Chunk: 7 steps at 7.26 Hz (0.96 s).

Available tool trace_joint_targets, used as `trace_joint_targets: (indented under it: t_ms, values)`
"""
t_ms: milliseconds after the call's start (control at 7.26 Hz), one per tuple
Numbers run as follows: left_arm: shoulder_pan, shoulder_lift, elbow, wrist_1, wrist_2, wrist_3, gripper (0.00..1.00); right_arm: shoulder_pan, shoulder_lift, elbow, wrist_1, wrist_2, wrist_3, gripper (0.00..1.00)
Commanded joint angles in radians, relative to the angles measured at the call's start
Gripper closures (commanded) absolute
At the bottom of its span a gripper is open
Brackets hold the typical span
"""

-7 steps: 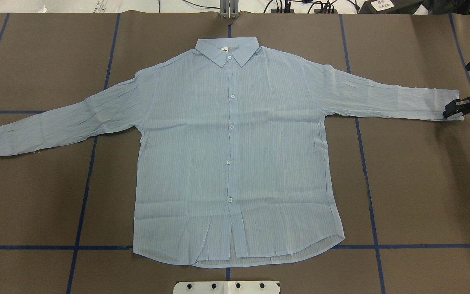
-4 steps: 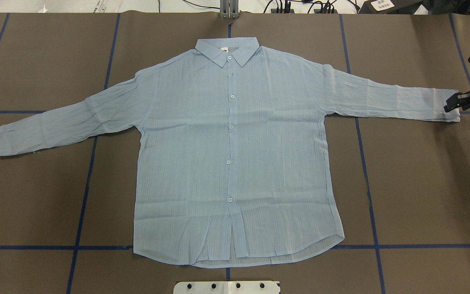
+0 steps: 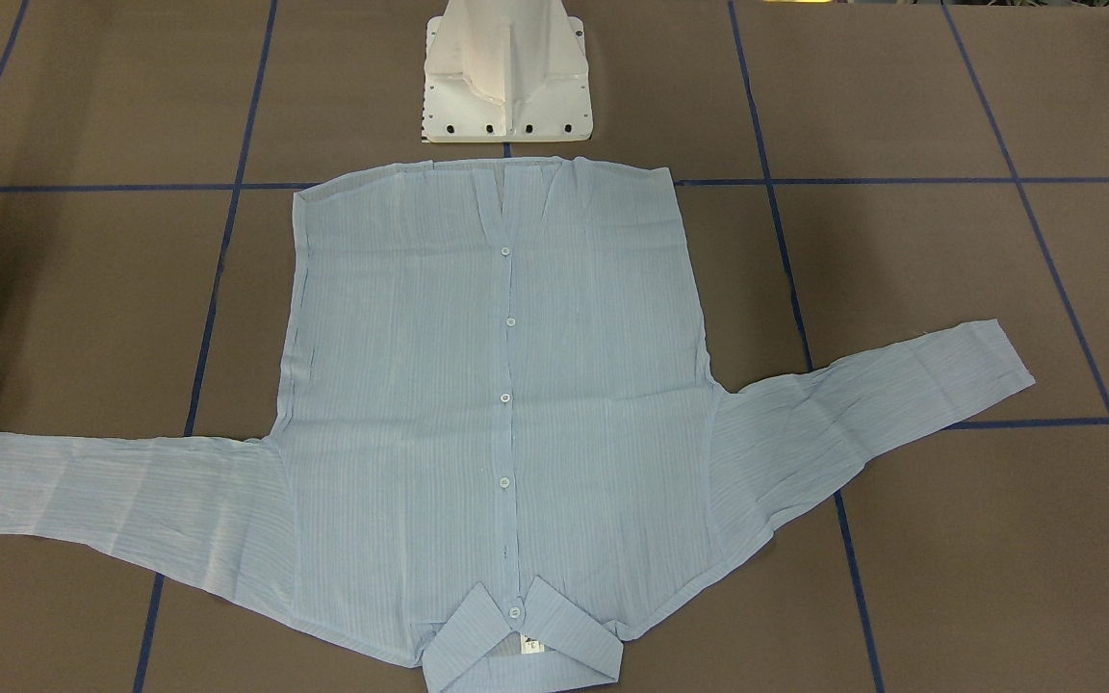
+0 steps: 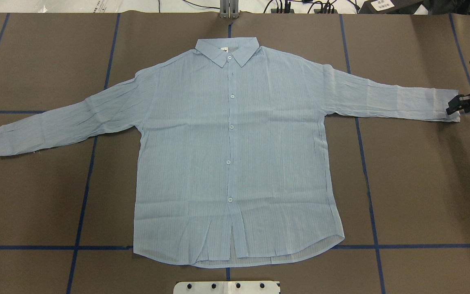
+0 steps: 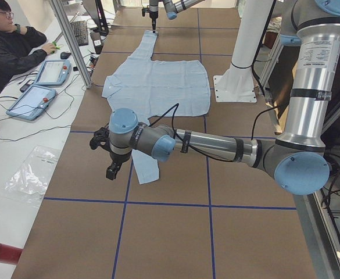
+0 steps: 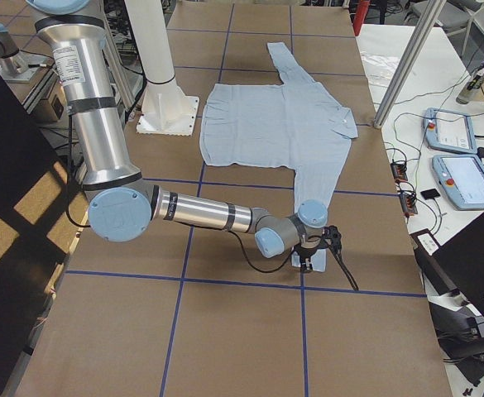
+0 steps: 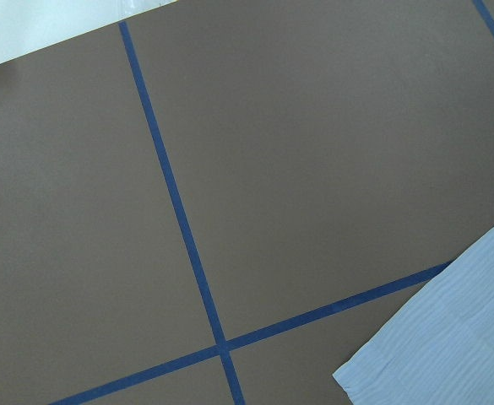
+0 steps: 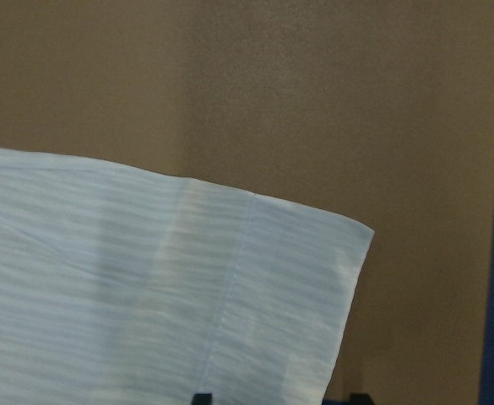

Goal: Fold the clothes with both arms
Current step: 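Grasp the sleeve cuff with the right gripper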

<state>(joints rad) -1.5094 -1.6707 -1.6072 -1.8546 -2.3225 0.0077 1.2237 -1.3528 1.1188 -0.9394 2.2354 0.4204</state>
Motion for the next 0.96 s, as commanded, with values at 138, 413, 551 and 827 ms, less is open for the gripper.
trace_joint_targets:
  t_ms: [138, 413, 551, 827]
  values:
    - [0.000, -0.001, 0.003, 0.000, 0.000, 0.000, 0.01, 0.000, -0.008, -0.002, -0.009, 0.003, 0.001, 0.45]
    - [0.000, -0.001, 0.003, 0.000, 0.000, 0.000, 0.00, 0.000, -0.008, -0.002, -0.021, 0.003, 0.001, 0.51]
    - [0.000, -0.001, 0.003, 0.000, 0.000, 0.000, 0.01, 0.000, -0.008, -0.002, -0.021, 0.006, 0.001, 0.51]
    - [0.000, -0.001, 0.004, 0.000, 0.000, 0.000, 0.01, 0.000, -0.008, -0.004, -0.024, 0.006, 0.001, 0.51]
